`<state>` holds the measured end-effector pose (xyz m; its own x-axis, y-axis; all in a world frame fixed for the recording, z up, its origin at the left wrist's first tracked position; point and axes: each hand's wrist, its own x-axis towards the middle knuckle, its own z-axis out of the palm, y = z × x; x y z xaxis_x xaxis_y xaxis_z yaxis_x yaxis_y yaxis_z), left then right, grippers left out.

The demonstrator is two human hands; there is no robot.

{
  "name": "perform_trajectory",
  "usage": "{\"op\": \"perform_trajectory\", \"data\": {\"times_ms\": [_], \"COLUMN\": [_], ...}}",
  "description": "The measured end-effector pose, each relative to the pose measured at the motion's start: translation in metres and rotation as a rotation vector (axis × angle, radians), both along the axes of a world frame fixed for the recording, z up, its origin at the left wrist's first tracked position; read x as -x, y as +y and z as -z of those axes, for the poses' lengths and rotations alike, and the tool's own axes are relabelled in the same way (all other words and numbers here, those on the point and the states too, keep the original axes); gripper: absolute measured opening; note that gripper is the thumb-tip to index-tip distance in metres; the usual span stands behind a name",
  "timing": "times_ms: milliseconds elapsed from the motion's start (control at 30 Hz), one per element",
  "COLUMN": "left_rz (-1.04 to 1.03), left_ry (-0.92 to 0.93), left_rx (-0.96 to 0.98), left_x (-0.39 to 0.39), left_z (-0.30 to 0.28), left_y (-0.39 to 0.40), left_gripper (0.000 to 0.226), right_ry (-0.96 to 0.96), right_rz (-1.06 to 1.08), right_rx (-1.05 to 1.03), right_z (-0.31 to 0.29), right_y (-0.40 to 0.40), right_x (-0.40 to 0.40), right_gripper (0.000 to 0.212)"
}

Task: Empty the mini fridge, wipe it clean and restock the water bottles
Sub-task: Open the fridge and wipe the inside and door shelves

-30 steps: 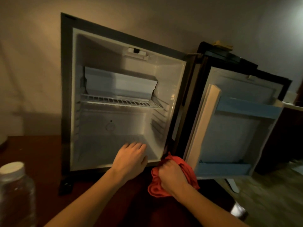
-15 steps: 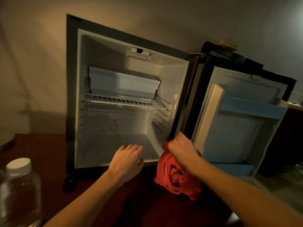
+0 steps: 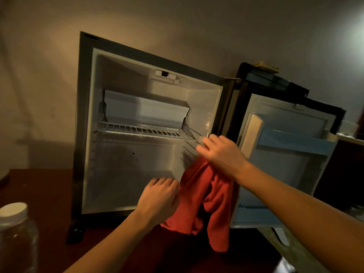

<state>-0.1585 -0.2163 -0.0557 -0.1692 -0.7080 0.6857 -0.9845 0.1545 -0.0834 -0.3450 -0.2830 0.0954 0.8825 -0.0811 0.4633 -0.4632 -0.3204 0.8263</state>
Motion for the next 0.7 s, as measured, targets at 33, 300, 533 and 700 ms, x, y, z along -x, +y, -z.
{"op": "perform_trajectory", "data": {"times_ms": [33,300,533,700], "left_rz": [0.003,-0.031,-0.044,-0.037], "left_ry": [-0.004,0.004,0.047,0.027], "left_rx": [0.003,-0.064,-0.122,-0.165], "left_x": [0.0,-0.012,-0.017,-0.02], "left_z": [0.0,0.018,0.028,0.027], "left_y": [0.001,0.007,0.007,0.006], "left_gripper": [0.019,0.026,0.028,0.029], "right_ry": [0.039,0.151,0.268,0.194], "right_rz": [0.005,0.586,0.437,0.387], "right_rx": [-0.028,-0.438,-0.408,-0.371], "right_z": [0.01,0.1,0.144,0.096], "right_y": [-0.002,-0.006,-0.007,-0.008], "right_x": [-0.001,0.008,-0.009,-0.024], "right_gripper": [0.018,0.054,0.038,0.022]}}
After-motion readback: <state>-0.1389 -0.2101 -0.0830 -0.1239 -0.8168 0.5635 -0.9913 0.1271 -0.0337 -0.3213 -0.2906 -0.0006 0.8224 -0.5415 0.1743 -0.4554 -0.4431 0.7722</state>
